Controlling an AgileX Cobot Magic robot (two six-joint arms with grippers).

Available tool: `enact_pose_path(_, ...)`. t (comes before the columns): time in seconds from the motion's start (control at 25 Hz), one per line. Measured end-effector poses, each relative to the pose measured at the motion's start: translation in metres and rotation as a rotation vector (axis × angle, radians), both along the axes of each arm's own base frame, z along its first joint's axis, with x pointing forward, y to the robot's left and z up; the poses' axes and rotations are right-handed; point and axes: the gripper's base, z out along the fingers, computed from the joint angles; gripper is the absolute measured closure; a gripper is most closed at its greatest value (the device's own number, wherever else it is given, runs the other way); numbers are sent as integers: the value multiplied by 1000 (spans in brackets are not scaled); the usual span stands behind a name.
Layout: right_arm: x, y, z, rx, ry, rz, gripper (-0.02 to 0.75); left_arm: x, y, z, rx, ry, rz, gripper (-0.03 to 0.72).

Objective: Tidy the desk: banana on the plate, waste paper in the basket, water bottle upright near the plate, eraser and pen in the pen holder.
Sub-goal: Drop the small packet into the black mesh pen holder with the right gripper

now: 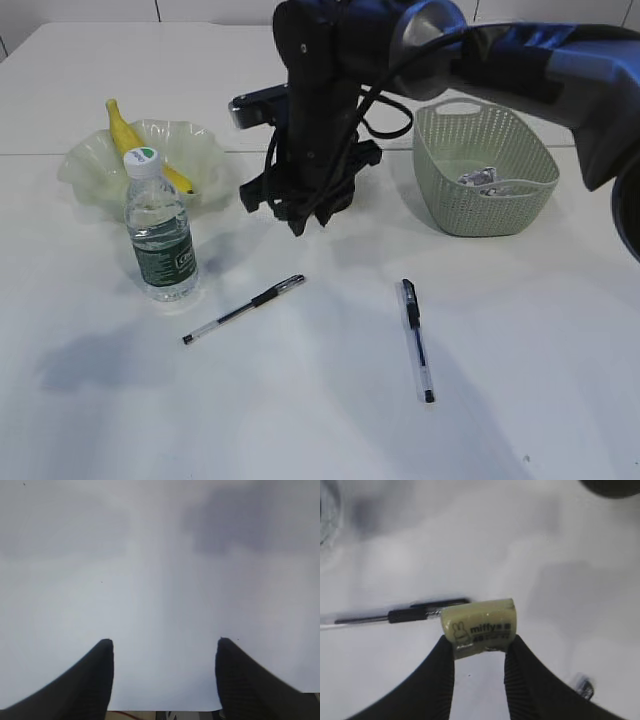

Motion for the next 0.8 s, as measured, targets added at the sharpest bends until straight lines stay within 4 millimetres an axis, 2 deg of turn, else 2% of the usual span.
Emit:
enact_pose_path(0.2, 20, -21, 23, 24, -82, -72, 516, 0, 0, 0, -1, 0, 0, 240)
enact_pose_path(0.4, 34, -35, 38, 55, -145, -113, 516, 0, 0, 0, -1, 0, 0, 240)
enact_pose_path(0.8, 51, -49, 46, 110, -261, -145, 517, 0, 0, 0, -1, 0, 0, 240)
